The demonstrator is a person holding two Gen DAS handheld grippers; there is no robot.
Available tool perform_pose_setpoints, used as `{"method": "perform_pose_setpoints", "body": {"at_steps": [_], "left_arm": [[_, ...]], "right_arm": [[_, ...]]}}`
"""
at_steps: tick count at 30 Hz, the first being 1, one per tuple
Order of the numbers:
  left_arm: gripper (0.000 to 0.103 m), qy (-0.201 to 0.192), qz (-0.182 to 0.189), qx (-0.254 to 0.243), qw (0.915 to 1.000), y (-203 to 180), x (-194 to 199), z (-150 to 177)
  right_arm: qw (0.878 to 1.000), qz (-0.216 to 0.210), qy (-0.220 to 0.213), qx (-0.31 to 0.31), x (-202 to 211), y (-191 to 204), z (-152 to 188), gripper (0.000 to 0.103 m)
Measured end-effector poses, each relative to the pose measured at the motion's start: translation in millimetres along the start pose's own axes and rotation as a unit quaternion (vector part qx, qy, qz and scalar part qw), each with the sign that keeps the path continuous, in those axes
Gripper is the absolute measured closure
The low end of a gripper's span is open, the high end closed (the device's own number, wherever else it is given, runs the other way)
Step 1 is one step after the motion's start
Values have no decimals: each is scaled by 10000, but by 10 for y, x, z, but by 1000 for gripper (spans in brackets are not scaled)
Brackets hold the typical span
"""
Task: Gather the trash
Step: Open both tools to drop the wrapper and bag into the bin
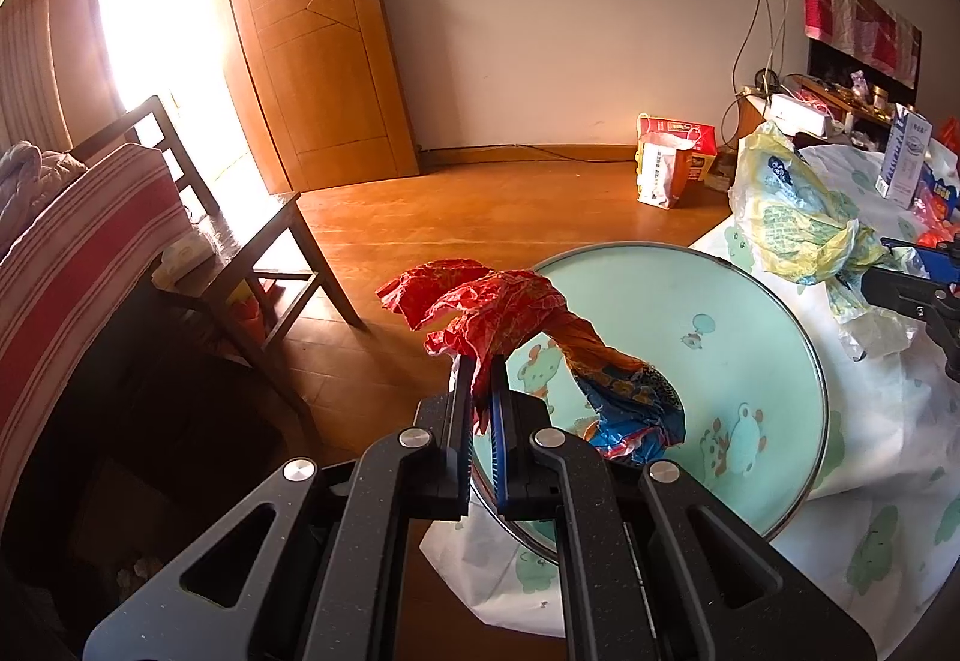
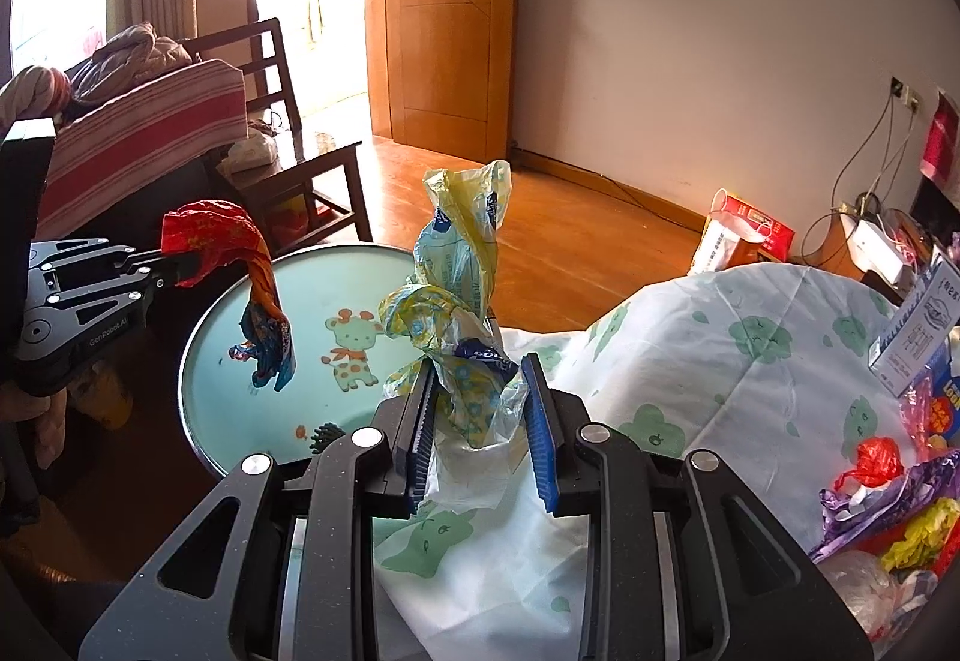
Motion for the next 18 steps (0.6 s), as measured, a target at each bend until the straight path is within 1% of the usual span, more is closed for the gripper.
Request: {"method": "perform_pose_setpoints", "body": {"at_steps": [3, 4, 6, 7, 8, 9, 10, 11, 15, 16, 17, 18], "left_arm": [[98, 0, 40, 14, 10000, -4, 4, -3], [94, -9, 49, 25, 10000, 2, 7, -6], [92, -19, 97, 18, 9999, -3, 17, -3], [84, -27, 99, 9, 9999, -13, 23, -1], [69, -53, 89, 15, 9999, -19, 32, -1], [63, -78, 85, 17, 9999, -19, 36, 2], [58, -94, 79, 3, 9999, -24, 42, 5], [58, -86, 100, -11, 9999, -33, 44, 8], [56, -70, 113, -27, 9999, -59, 46, 17], [55, -65, 109, -32, 9999, -61, 41, 16], [49, -68, 98, -29, 9999, -62, 40, 18], [47, -78, 86, -24, 9999, -54, 39, 18]], "right_arm": [[10000, -51, 5, 55, -15, 35, -14, 72], [9999, -97, 18, 78, -23, 52, -17, 72], [9998, -137, -12, 158, -26, 103, -31, 65], [9998, -113, -24, 190, -24, 118, -33, 62], [9997, -111, -33, 195, -24, 126, -34, 57], [9998, -126, -55, 176, -19, 132, -34, 52], [9998, -135, -73, 153, -14, 129, -32, 51], [9998, -129, -85, 141, -9, 130, -32, 48], [9999, -105, -87, 96, -1, 110, -11, 45], [9999, -98, -92, 85, 7, 109, -4, 44], [9999, -89, -94, 76, 12, 105, 1, 44], [9999, -80, -91, 61, 15, 97, 12, 44]]}}
Point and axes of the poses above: each gripper's, at about its wrist camera, not at the fingertips, and x roughly against the way its jaws point, y to its left, z to its underside, the point moved 4 cm from there along -x, roughly the way its jaws point, and after that the axes turned 10 degrees about x, right-handed, at the moved point
